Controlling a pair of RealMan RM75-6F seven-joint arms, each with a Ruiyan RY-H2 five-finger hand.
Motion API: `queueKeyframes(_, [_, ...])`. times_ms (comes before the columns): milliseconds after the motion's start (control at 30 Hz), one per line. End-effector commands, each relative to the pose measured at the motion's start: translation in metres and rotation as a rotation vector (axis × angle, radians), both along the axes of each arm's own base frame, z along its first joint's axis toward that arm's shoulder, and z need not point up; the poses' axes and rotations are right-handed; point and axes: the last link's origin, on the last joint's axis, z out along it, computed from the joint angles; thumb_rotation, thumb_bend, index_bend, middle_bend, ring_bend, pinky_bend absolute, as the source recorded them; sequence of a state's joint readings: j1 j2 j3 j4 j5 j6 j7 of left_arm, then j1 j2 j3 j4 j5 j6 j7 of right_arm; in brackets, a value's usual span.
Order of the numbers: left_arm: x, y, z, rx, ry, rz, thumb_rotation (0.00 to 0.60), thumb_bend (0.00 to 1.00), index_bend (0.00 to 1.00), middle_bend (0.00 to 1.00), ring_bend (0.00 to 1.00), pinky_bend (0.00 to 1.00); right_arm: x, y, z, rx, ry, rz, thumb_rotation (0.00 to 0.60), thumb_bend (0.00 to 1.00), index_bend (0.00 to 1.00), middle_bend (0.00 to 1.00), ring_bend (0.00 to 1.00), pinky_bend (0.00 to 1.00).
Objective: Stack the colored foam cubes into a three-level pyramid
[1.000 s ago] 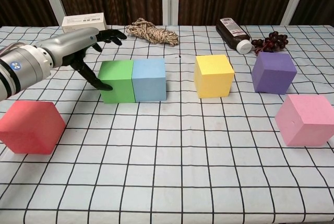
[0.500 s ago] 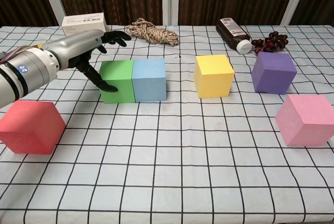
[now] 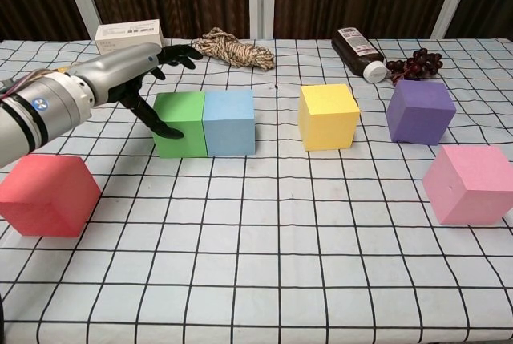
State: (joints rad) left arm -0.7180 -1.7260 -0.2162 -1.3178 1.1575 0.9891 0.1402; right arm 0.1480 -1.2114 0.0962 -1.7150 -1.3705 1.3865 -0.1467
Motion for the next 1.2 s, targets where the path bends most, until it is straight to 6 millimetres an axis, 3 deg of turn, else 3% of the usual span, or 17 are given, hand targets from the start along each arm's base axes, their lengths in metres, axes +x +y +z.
queueKeyframes(33, [0.0,-0.001,0.0,-0.004,0.0,-0.002,0.6,0.0,0.08,0.1,0.07,0.18,0.0,0.0,0.0,0.0,0.001,-0.001,0.6,0.09,0.0,0.0,0.0,0.0])
queueKeyframes(367, [0.0,-0.005,0.009,0.003,0.0,-0.019,0.6,0.0,0.08,0.1,0.07,0.18,-0.001,-0.001,0.002,-0.004,-0.004,-0.003,0.6,0.09,0.0,0.0,0.0,0.0])
queueKeyframes(700, [-0.032,-0.024,0.072,0.065,0.094,0.025,0.6,0.0,0.08,0.1,0.07,0.18,0.012,-0.014,0.005,0.009,0.032,0.046,0.6,0.09,0.0,0.0,0.0,0.0])
queueKeyframes(800, [-0.04,-0.029,0.094,0.099,0.106,0.039,0.6,0.0,0.08,0.1,0.07,0.18,0.024,-0.024,0.006,0.028,0.046,0.082,0.6,0.09,0.0,0.0,0.0,0.0])
queueKeyframes(933, [-0.054,-0.036,0.116,0.16,0.143,0.057,0.6,0.0,0.08,0.1,0.07,0.18,0.047,-0.053,0.001,0.073,0.075,0.139,0.6,0.09,0.0,0.01,0.0,0.0])
queueKeyframes(1200, [-0.084,-0.047,0.133,0.207,0.155,0.122,0.6,0.0,0.08,0.1,0.06,0.18,0.101,-0.111,-0.035,0.243,0.044,0.198,0.6,0.0,0.0,0.05,0.0,0.0])
